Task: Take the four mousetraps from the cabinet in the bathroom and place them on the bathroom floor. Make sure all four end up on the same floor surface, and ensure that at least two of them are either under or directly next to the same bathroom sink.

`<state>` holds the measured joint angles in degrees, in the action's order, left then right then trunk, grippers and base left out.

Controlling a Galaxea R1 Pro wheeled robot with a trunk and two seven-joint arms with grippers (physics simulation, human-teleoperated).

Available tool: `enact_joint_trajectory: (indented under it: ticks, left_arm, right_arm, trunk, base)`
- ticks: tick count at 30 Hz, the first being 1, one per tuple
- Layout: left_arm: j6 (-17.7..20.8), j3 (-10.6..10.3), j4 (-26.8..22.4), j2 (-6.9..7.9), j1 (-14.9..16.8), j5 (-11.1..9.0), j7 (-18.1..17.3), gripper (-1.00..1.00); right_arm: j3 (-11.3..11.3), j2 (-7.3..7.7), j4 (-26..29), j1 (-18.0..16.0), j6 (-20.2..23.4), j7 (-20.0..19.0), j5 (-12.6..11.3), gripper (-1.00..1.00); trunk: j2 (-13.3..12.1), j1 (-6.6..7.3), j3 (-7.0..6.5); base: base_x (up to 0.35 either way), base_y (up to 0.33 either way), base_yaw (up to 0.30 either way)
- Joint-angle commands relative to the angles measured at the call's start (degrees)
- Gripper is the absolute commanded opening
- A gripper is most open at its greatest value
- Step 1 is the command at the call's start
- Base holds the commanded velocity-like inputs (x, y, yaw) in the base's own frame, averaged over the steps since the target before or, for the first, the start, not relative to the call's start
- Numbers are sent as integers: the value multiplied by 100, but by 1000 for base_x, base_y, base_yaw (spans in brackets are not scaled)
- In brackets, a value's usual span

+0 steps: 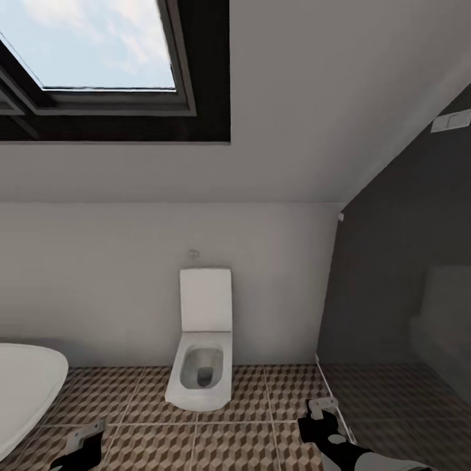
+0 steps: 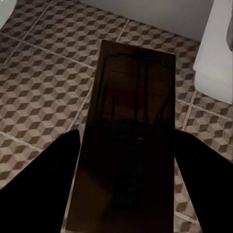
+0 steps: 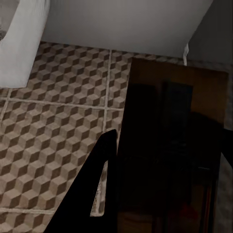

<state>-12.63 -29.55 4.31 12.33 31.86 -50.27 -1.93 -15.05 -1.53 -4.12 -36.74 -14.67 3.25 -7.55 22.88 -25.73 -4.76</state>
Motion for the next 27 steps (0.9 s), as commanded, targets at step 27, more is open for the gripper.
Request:
enact_joint_trajectory:
  ticks: [27]
  left_arm:
    - [-20,-42,17,-15,5,-35,-10,-100]
  right_arm:
    - [-55,-5,-27,-8,-39,-9,-71,-100]
  trunk:
    - [4,-6,2]
  base:
    - [316,117,1]
